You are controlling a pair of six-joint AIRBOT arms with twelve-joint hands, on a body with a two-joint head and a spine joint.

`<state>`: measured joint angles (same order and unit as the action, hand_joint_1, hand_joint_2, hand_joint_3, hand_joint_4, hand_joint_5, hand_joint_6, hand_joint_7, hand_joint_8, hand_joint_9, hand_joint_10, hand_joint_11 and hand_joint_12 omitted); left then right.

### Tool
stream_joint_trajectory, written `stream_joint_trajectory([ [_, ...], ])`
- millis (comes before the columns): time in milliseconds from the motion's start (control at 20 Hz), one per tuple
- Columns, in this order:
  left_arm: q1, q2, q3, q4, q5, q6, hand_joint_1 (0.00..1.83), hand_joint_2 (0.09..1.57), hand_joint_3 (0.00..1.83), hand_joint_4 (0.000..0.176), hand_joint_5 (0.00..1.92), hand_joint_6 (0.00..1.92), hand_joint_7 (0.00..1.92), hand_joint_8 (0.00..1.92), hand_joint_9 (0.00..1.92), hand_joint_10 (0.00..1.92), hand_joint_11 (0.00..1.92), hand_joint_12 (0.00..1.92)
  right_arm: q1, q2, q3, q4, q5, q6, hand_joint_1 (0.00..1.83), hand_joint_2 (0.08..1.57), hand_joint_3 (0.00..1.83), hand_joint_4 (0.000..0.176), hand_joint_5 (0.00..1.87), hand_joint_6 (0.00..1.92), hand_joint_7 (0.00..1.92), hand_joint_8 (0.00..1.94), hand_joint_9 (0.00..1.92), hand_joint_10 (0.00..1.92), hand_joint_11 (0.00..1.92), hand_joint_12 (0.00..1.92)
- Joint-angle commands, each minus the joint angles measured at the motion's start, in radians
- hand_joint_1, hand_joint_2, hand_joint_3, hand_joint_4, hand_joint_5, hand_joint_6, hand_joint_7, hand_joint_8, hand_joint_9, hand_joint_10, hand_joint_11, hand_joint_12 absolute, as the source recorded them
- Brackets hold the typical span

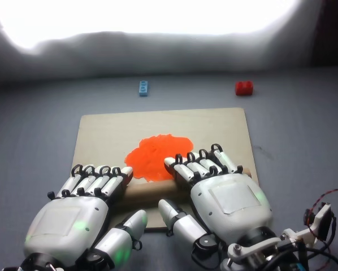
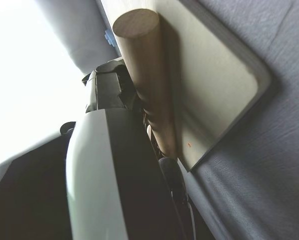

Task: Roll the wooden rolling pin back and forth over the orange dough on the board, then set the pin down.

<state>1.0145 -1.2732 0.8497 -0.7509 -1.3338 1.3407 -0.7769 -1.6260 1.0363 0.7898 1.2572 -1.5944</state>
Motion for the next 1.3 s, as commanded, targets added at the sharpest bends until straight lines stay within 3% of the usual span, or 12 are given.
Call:
stream_joint_trajectory([
  [0,-0.003,0.004,0.0,0.047,-0.065,-0.004,0.0,1.53,0.0,0.0,0.21,0.0,0.23,0.0,0.17,0.0,0.0,0.18,0.006,0.002,-0.005,-0.049,0.043,0.005,0.0,1.57,0.02,0.0,0.35,0.01,0.41,0.0,0.38,0.01,0.0,0.91],
  [1250,-0.13,0.067,0.0,0.063,0.014,0.031,0.0,1.53,0.0,0.0,0.18,0.0,0.23,0.0,0.16,0.0,0.0,0.2,0.067,0.018,-0.005,-0.049,0.061,0.014,0.0,1.57,0.02,0.0,0.32,0.0,0.35,0.0,0.34,0.0,0.0,0.79],
])
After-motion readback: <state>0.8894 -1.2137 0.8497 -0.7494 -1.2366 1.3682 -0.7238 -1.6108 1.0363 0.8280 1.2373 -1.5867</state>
